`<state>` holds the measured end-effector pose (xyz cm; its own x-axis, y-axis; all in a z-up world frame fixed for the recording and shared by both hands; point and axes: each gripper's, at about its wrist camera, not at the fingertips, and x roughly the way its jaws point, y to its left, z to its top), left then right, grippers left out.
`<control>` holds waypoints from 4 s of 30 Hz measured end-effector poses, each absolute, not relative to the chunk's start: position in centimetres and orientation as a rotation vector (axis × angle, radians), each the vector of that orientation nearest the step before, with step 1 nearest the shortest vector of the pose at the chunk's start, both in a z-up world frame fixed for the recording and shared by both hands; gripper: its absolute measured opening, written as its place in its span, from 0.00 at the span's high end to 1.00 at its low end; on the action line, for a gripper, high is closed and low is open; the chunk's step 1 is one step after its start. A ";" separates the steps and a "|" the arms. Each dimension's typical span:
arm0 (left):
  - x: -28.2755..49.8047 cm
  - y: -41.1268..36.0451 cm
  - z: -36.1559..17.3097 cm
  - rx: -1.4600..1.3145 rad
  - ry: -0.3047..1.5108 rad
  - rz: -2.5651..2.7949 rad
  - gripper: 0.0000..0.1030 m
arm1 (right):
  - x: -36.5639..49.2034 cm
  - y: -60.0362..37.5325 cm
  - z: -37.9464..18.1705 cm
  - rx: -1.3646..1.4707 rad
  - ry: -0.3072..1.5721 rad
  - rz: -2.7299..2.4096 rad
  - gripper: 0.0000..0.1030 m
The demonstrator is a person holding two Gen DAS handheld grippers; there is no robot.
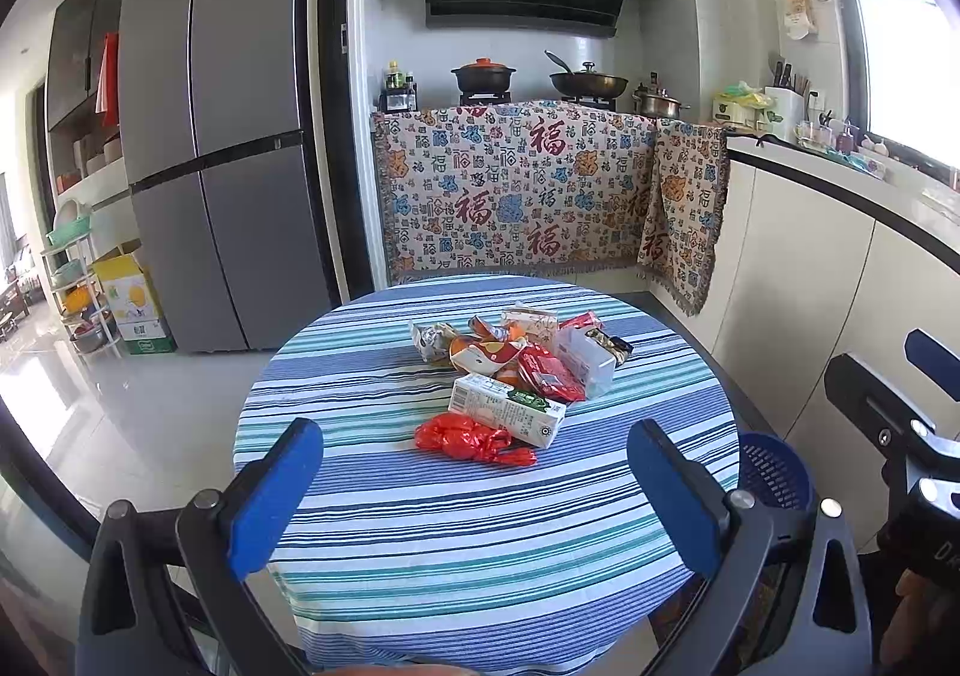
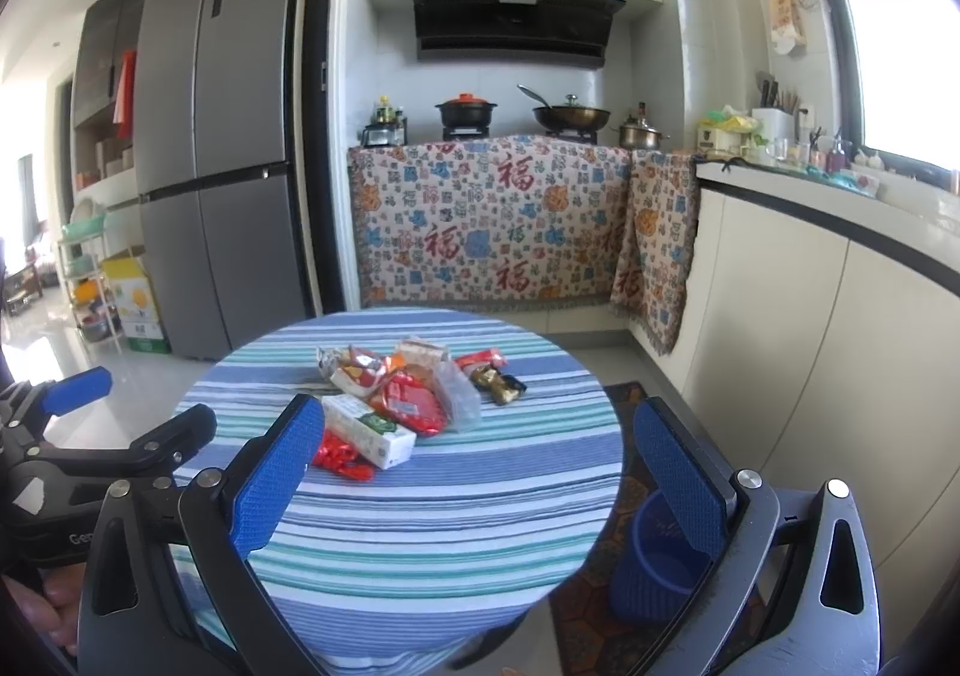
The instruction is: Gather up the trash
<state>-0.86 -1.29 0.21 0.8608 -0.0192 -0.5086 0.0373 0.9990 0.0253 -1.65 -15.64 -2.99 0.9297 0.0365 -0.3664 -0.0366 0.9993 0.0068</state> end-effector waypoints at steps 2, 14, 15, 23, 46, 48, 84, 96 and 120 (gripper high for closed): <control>-0.8 -1.3 0.2 0.034 0.533 -0.030 0.00 | -1.7 -15.7 -3.0 -0.001 0.374 0.037 0.00; -0.9 -1.3 0.2 0.035 0.533 -0.029 0.00 | -1.7 -15.7 -3.1 -0.002 0.373 0.037 0.00; -0.9 -1.3 0.2 0.035 0.533 -0.030 0.00 | -1.7 -15.7 -3.1 -0.002 0.373 0.037 0.00; -0.8 -1.3 0.2 0.034 0.533 -0.029 0.00 | -1.7 -15.7 -3.1 -0.002 0.372 0.037 0.00; -0.9 -1.4 0.1 0.034 0.533 -0.029 0.00 | -1.8 -15.6 -3.2 -0.002 0.374 0.040 0.00; -0.9 -1.4 0.1 0.035 0.532 -0.028 0.00 | -1.8 -15.7 -3.2 -0.001 0.374 0.041 0.00; 2.3 1.2 -5.4 -0.002 0.636 -0.102 0.00 | -0.6 -16.3 -5.5 0.026 0.443 0.053 0.00; 6.9 2.6 -10.3 -0.039 0.686 -0.105 0.00 | 2.9 -16.6 -10.3 0.057 0.545 0.132 0.00; 18.7 4.1 -18.4 -0.069 0.904 -0.032 0.00 | 10.5 -17.0 -17.2 0.062 0.720 0.280 0.00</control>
<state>18.66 4.13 -18.44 0.6185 -0.0572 -0.7837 -0.0010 0.9973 -0.0736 10.48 -17.00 -17.16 0.7165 0.2740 -0.6415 -0.2318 0.9609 0.1516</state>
